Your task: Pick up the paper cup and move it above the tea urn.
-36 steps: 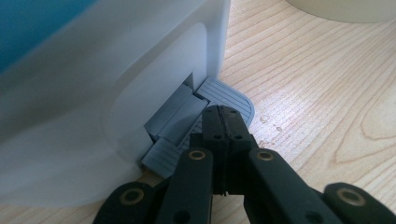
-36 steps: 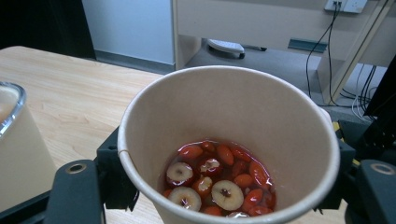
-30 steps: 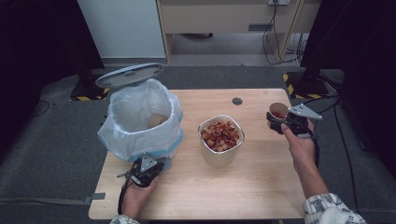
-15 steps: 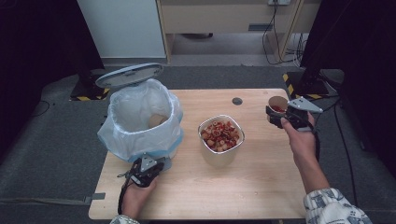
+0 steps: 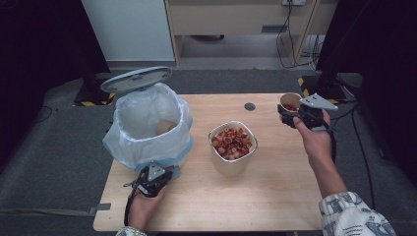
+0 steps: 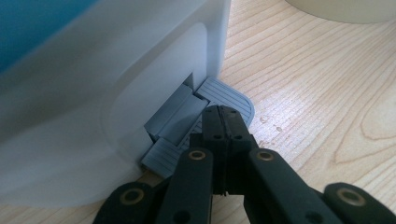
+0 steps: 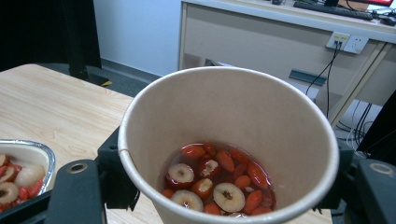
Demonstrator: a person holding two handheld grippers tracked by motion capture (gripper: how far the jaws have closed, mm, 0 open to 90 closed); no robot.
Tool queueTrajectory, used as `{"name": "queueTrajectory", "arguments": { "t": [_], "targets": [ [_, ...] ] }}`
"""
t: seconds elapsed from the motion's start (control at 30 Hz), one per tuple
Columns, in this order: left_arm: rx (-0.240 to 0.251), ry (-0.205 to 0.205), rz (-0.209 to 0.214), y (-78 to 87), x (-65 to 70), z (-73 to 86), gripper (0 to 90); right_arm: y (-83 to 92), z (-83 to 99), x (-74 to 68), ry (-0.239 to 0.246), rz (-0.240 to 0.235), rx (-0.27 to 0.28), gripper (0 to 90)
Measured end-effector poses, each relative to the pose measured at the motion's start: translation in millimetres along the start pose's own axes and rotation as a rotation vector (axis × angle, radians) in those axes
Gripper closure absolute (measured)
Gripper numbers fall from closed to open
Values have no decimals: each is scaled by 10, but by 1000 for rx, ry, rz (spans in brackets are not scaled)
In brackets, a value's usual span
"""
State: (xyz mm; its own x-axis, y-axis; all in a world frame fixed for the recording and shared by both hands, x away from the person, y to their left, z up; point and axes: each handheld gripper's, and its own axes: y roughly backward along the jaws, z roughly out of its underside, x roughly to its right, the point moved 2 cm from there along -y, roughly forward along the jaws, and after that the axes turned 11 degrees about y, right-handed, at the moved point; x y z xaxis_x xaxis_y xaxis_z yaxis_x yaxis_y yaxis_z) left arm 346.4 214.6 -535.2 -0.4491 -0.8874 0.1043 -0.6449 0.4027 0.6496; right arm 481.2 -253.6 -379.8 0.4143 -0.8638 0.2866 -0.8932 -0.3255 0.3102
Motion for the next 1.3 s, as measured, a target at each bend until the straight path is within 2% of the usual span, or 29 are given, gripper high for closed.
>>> {"name": "queueTrajectory", "arguments": {
  "t": [0.63, 1.3],
  "targets": [
    [0, 0, 0, 0, 0, 0, 892, -60, -171, -42, 16, -15, 21, 282],
    [0, 1, 0, 0, 0, 0, 892, -59, -300, 48, 18, -9, 35, 281]
  ]
}}
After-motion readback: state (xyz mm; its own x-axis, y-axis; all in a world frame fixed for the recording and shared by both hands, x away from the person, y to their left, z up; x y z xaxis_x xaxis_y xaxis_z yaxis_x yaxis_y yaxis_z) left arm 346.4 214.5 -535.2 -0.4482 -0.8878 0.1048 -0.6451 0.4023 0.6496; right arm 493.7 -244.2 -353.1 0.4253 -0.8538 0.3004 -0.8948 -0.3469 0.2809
